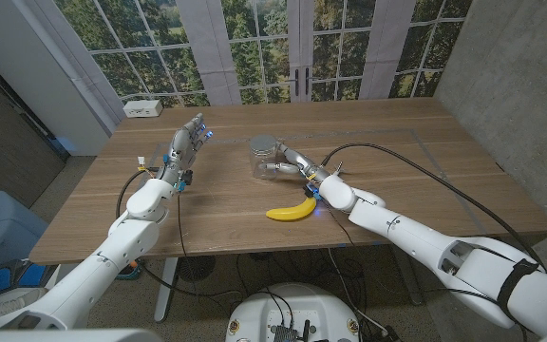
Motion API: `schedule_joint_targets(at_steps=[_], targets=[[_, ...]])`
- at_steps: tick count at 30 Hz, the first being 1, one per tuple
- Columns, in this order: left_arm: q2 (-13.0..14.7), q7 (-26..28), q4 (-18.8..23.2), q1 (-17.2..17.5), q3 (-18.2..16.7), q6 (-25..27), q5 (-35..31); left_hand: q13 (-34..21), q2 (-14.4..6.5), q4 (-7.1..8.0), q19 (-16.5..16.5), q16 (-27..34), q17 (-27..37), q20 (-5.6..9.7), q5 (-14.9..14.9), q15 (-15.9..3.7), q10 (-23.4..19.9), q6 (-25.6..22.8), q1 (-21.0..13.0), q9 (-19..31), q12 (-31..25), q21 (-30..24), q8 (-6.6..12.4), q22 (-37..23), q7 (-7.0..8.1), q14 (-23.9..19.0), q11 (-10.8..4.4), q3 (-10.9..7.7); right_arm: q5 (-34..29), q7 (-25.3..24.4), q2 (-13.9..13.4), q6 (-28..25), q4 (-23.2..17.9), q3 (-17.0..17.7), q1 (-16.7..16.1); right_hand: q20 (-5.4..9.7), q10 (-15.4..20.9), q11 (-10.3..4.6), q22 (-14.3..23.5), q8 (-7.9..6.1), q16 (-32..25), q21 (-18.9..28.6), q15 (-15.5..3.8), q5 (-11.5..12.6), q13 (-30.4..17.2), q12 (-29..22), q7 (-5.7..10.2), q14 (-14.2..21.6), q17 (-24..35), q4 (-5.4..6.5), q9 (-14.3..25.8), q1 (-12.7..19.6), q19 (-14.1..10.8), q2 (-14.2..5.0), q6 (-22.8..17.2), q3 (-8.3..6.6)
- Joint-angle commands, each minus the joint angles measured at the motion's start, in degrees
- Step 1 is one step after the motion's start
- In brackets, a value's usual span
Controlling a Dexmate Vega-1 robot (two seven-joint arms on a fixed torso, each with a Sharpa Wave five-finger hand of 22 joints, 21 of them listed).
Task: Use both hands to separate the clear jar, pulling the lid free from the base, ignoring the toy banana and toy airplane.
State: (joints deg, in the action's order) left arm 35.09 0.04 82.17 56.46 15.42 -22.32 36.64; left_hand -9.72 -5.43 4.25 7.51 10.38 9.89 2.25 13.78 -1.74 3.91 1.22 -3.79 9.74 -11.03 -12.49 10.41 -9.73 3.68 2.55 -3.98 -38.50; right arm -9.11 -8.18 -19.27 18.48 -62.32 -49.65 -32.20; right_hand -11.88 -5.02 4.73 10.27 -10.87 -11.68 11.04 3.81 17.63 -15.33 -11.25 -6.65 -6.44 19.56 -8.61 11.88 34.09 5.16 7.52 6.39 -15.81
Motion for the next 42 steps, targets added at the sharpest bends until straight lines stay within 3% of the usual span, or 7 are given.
schedule_joint_targets(at_steps=[1, 13, 20, 24, 31, 37, 42], targets=[[0.0, 0.0, 0.0, 0.6, -0.3, -0.2, 0.4, -0.3, -3.2, 0.18, 0.5, -0.1, 0.0, 0.15, 0.3, -2.78, -0.4, -0.1, 0.6, 0.1, 0.1, 0.2, -0.12, -0.2, 0.14, -0.2, 0.03, -0.39, 0.2, -0.9, 2.1, 2.1, 2.5, -0.5, 0.5, -0.16, 0.1, 0.30, 0.1, -0.48, -0.4, 0.1, 0.30, 0.5, -0.3, -0.4, -0.37, -0.2, 0.1, 0.14, 0.1, 0.5, 0.0, -0.59, 0.2, 0.03], [0.1, -0.1, 0.2, 0.9, -0.5, -0.2, 0.6, -0.3, -3.2, 0.17, 0.6, -0.1, 0.0, -0.15, 0.3, -2.74, -0.4, -0.1, 0.7, 0.1, 0.1, 0.3, -0.12, -0.2, 0.18, -0.3, -0.01, -0.45, -0.6, -3.6, 5.3, 4.3, 8.4, -1.6, 2.4, -0.09, 1.8, -0.22, 0.1, -1.39, -1.5, 0.6, 0.46, 0.9, -0.4, -1.4, -0.23, 1.7, 0.1, -0.24, 0.2, 2.4, -1.2, -1.68, -1.1, -0.65], [0.1, 0.0, 0.1, 0.8, -0.5, -0.2, 0.6, -0.3, -3.1, 0.15, 0.6, -0.1, 0.0, -0.32, 0.3, -2.76, -0.4, -0.1, 0.7, 0.1, 0.1, 0.4, -0.13, -0.2, 0.18, -0.3, 0.09, -0.49, 2.9, -1.6, 8.0, 9.6, 15.0, -1.4, 4.0, -0.07, 10.1, -8.45, 0.1, -4.83, -5.3, 1.4, -3.32, -1.7, -2.4, -5.0, 5.25, 8.7, 1.1, -1.12, 0.9, 9.8, -5.1, -4.24, -7.5, -3.46], [0.1, -0.1, 0.1, 0.8, -0.5, -0.2, 0.7, -0.3, -3.1, 0.13, 0.6, -0.1, 0.0, -0.40, 0.3, -2.74, -0.4, 0.0, 0.7, 0.1, 0.2, 0.4, -0.16, -0.2, 0.27, -0.3, 0.07, -0.52, 4.0, -0.9, 9.0, 11.6, 17.8, -1.5, 4.7, -0.12, 14.3, -9.93, 0.2, -7.25, -6.8, 1.4, -4.04, -3.2, -4.4, -7.8, 7.23, 11.4, 2.2, -0.96, 1.8, 11.9, -6.2, -4.59, -11.3, -3.96], [0.0, -0.2, 0.1, 0.8, -0.5, -0.4, 0.7, -0.3, -3.1, 0.08, 0.7, -0.1, 0.0, -0.47, 0.3, -2.69, -0.3, 0.1, 0.8, 0.1, 0.2, 0.5, -0.18, -0.2, 0.32, -0.2, 0.16, -0.56, 2.9, -4.1, 9.7, 13.2, 19.5, -1.7, 4.8, 0.98, 24.5, -10.49, 0.3, -16.69, -11.8, 2.4, -7.47, -6.4, -12.4, -18.3, 9.41, 19.3, 7.9, -0.66, 4.7, 15.6, -12.3, -5.50, -26.4, -3.40], [0.0, -0.5, 0.1, 0.6, -0.4, -0.3, 0.7, -0.3, -3.0, 0.05, 0.7, -0.1, 0.0, -0.47, 0.3, -2.71, -0.2, 0.2, 0.8, 0.1, 0.2, 0.6, -0.18, -0.2, 0.34, -0.2, 0.19, -0.59, 0.6, -9.0, 10.2, 13.1, 20.5, -2.4, 4.9, 7.46, 37.2, -11.86, 1.7, -24.02, -29.3, 10.3, -14.00, -7.0, -24.6, -34.4, 8.58, 36.4, 25.1, -0.64, 6.0, 20.6, -32.6, -6.65, -39.0, -0.52], [0.1, -0.7, 0.0, 0.4, -0.2, -0.3, 0.5, -0.3, -3.0, 0.00, 0.7, -0.1, 0.0, -0.47, 0.3, -2.68, -0.3, 0.2, 0.8, 0.1, 0.2, 0.6, -0.18, -0.3, 0.42, -0.2, 0.18, -0.61, -0.6, -10.8, 10.8, 14.0, 22.7, -3.3, 5.8, 10.33, 49.8, -12.48, 3.0, -29.19, -36.4, 14.2, -15.74, -6.9, -25.9, -40.7, 9.26, 44.1, 33.1, -0.60, 4.4, 24.0, -37.4, -10.19, -53.4, -1.70]])
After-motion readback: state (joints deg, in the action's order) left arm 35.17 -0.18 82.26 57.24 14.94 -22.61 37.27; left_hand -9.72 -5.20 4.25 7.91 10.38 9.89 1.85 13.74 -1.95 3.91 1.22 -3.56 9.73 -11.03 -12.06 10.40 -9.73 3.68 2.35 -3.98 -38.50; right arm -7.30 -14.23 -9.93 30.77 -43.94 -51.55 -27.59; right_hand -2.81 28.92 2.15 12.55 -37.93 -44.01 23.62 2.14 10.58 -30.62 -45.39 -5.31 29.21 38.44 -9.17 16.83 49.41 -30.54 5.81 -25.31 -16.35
